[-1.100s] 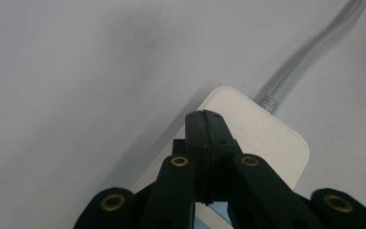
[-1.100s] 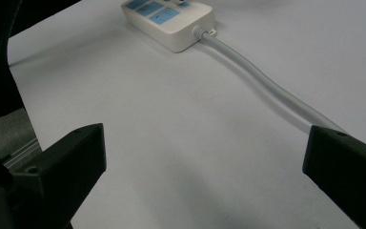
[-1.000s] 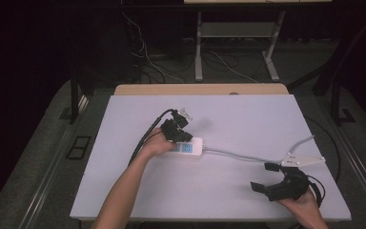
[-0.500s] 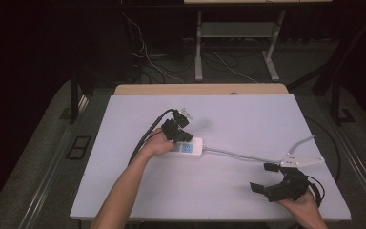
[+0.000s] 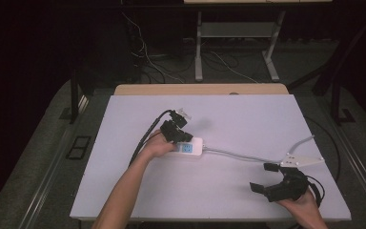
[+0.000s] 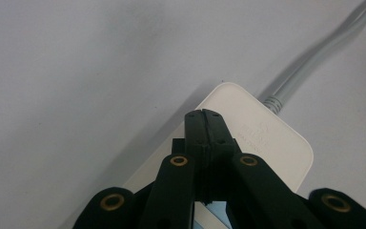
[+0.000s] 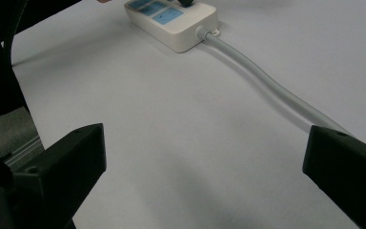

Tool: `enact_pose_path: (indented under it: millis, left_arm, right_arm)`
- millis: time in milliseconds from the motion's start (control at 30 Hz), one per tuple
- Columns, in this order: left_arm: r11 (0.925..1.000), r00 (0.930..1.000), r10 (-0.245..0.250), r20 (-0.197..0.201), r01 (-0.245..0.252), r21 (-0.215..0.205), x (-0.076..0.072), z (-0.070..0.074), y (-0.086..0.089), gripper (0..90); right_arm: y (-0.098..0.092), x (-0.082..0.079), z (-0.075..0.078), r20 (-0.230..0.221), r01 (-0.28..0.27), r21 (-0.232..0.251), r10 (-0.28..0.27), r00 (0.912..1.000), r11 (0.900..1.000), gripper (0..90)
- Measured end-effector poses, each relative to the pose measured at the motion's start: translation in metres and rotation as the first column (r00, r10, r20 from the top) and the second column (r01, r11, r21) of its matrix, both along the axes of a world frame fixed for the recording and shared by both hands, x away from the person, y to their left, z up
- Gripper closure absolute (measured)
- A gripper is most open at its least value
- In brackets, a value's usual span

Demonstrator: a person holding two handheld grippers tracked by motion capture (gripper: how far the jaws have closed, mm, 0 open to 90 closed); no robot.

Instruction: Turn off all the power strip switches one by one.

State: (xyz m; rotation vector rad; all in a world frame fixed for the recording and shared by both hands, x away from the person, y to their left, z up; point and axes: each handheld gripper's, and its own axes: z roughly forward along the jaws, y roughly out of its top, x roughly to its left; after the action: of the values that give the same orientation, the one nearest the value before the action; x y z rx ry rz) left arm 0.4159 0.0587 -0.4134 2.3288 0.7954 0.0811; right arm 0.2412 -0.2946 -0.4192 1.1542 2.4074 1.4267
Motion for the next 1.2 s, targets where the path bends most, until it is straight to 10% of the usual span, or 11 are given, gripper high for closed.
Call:
enact_pose_path:
  millis: [533, 1200]
  left_arm:
    - [0.9995, 0.9994, -0.024, 0.026, 0.023, 0.021, -0.007, 0.007, -0.002, 89.2]
    - [0.9882, 0.9921, 0.018, 0.124, 0.001, -0.153, -0.04, 0.045, 0.034, 83.1]
  right_arm:
    - [-0.003, 0.001, 0.001, 0.009, 0.007, 0.012, -0.007, 0.9999, 1.0, 0.5]
    - [-0.001, -0.001, 0.002, 0.009, 0.004, 0.012, -0.004, 1.0, 1.0, 0.5]
